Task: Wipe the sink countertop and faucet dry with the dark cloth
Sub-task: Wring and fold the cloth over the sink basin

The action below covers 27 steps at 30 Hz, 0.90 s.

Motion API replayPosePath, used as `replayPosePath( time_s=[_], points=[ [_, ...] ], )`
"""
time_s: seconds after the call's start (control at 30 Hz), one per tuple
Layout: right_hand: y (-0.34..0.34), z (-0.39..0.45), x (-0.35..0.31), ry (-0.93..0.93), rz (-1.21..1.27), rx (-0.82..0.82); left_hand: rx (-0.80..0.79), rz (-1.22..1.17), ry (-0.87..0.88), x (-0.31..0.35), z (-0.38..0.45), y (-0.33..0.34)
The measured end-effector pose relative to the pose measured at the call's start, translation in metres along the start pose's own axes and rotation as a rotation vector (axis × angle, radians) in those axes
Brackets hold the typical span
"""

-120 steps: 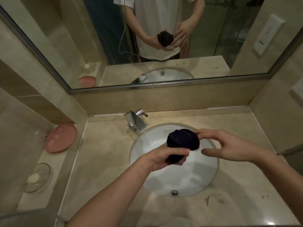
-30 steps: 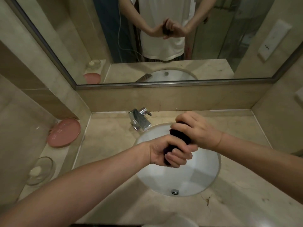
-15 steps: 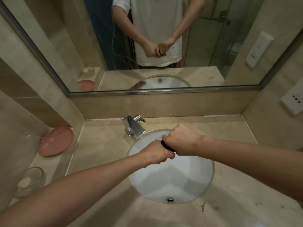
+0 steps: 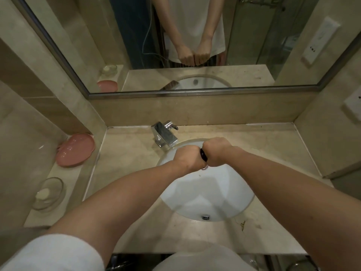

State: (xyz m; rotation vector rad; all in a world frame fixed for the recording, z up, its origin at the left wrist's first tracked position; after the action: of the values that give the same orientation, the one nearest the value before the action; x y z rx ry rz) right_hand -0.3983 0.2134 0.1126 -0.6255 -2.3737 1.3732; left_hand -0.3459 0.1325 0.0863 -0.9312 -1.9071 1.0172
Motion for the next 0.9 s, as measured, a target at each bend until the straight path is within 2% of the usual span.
replayPosePath(
  time_s=[0.1, 0.17, 0.23, 0.3, 0.37, 0.43, 0.5, 0.6, 0.67, 0.7, 0.77, 0.83, 0.9],
  points=[
    [-0.008, -0.006, 0.006, 0.005, 0.027, 0.067, -0.081, -0.051, 0.014, 0.004, 0.004, -0.011],
    [-0.014, -0.010, 0.010, 0.014, 0.051, 0.200, -0.186, -0.245, 0.004, 0.003, 0.007, -0.023],
    [-0.017, -0.015, 0.017, 0.016, 0.058, 0.348, -0.202, -0.410, -0.010, 0.002, 0.005, -0.037],
    [-0.017, -0.028, 0.024, -0.039, 0.094, 0.540, -0.173, -0.547, -0.060, -0.003, 0.000, -0.047],
    [-0.015, -0.049, 0.026, -0.134, 0.082, 0.816, -0.247, -0.776, -0.133, -0.007, -0.007, -0.055],
    [-0.009, -0.066, 0.027, -0.287, -0.039, 1.045, -0.494, -0.995, -0.160, -0.001, -0.019, -0.063],
    [-0.006, -0.071, 0.024, -0.458, -0.114, 1.116, -0.795, -1.054, -0.108, 0.011, -0.038, -0.066],
    [-0.026, -0.079, 0.014, -0.670, -0.048, 1.233, -1.220, -1.025, 0.083, 0.029, -0.069, -0.062],
    [-0.052, -0.091, 0.008, -0.728, -0.007, 1.291, -1.407, -1.045, 0.201, 0.037, -0.082, -0.063],
    [-0.064, -0.096, 0.007, -0.722, -0.023, 1.294, -1.432, -1.054, 0.219, 0.038, -0.085, -0.065],
    [-0.077, -0.102, 0.005, -0.711, -0.162, 1.241, -1.336, -1.017, 0.185, 0.038, -0.085, -0.065],
    [-0.073, -0.098, 0.002, -0.717, -0.305, 1.083, -1.132, -0.913, 0.104, 0.033, -0.082, -0.058],
    [-0.062, -0.087, 0.001, -0.685, -0.343, 0.876, -0.904, -0.801, 0.000, 0.024, -0.074, -0.044]
  ],
)
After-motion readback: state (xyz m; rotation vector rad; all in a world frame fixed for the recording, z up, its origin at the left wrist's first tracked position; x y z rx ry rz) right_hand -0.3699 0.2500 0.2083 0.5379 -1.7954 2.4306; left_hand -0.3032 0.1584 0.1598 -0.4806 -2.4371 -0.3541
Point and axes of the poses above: each hand's wrist, its own z-axis towards the middle knuckle, its own y-axis out of the palm, x = y × z, the point moved 4 cm from there along z, towards the middle knuckle, and after that the axes turned 6 degrees about -y, right-handed, at the moved point
